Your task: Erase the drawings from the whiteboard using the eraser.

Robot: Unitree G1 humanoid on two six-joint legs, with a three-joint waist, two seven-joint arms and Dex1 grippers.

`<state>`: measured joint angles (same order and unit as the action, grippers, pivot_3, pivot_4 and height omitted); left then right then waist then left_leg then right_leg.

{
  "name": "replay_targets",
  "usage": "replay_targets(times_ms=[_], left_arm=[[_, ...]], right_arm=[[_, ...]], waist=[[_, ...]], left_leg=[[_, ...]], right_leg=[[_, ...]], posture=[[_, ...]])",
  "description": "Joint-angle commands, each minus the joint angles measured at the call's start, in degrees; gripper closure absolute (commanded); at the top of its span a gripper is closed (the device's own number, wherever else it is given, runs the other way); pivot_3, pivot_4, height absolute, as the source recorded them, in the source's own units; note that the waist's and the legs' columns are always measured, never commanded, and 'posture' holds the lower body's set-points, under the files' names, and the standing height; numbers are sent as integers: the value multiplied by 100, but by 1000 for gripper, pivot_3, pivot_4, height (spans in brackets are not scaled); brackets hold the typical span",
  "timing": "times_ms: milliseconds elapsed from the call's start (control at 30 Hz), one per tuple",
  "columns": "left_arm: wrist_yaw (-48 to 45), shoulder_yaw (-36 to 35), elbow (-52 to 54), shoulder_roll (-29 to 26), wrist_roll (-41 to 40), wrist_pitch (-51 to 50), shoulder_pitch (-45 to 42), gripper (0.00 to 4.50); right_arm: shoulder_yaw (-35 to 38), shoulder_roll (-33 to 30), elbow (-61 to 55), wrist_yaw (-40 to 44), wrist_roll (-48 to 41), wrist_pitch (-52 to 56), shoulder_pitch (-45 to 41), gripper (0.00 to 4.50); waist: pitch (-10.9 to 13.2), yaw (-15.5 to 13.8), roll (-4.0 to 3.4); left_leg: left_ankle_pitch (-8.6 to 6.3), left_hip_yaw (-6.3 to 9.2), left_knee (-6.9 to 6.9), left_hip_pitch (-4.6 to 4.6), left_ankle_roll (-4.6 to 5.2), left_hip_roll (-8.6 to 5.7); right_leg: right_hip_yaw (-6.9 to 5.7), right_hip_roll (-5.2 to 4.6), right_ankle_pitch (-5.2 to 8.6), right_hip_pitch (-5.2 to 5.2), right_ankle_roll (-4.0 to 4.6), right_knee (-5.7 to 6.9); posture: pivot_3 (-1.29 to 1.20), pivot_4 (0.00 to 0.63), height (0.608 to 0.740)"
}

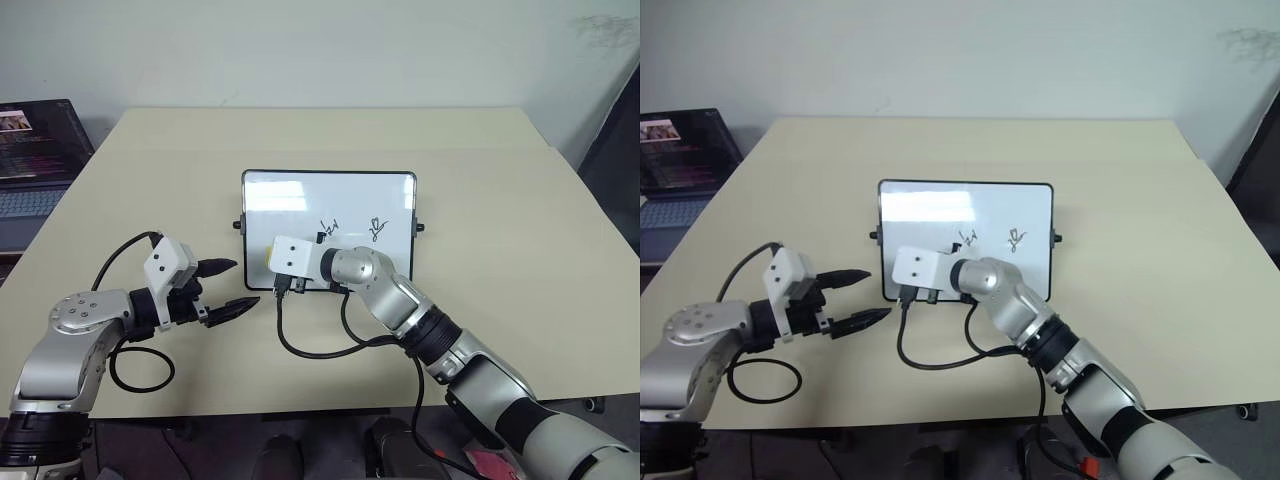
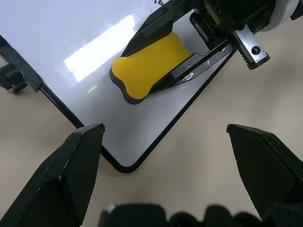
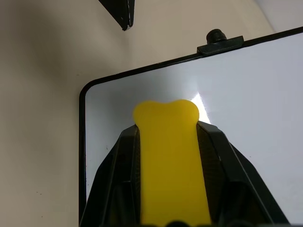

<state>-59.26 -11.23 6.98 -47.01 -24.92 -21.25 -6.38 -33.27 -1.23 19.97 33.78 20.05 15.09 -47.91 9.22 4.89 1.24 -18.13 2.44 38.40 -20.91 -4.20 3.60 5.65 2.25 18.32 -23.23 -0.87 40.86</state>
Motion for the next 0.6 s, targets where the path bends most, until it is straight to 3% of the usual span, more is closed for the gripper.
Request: replay_targets(times_ms=[33, 267, 467, 600], left_arm=[[17, -48, 202, 4, -94, -8, -89, 0], [0, -12, 208, 16, -78, -37, -146, 0], [26, -23, 267, 25, -97, -83, -143, 0], [143, -42, 412, 121, -167, -184, -141, 0]], right_arm=[[331, 14, 211, -521, 123, -22, -197, 3192], [635, 133, 460, -1215, 72, -353, -535, 3192], [523, 36, 436, -944, 43, -285, -316, 3192], [661, -32, -184, -856, -212, -627, 163, 3192]], waist=[[1, 0, -1], [4, -8, -2], [6, -7, -2], [5, -14, -2]], left_leg=[[0, 0, 0, 0, 0, 0], [5, 6, -2, -4, -9, 0], [7, 8, -22, -4, -12, 1], [7, 12, -25, -4, -12, 1]], right_leg=[[0, 0, 0, 0, 0, 0], [-3, 0, 0, -1, 0, -4], [-2, -1, 3, -5, 5, -12], [-3, -3, 4, -3, 6, -16]], posture=[[0, 150, 740], [0, 150, 740], [0, 150, 740], [0, 150, 740]])
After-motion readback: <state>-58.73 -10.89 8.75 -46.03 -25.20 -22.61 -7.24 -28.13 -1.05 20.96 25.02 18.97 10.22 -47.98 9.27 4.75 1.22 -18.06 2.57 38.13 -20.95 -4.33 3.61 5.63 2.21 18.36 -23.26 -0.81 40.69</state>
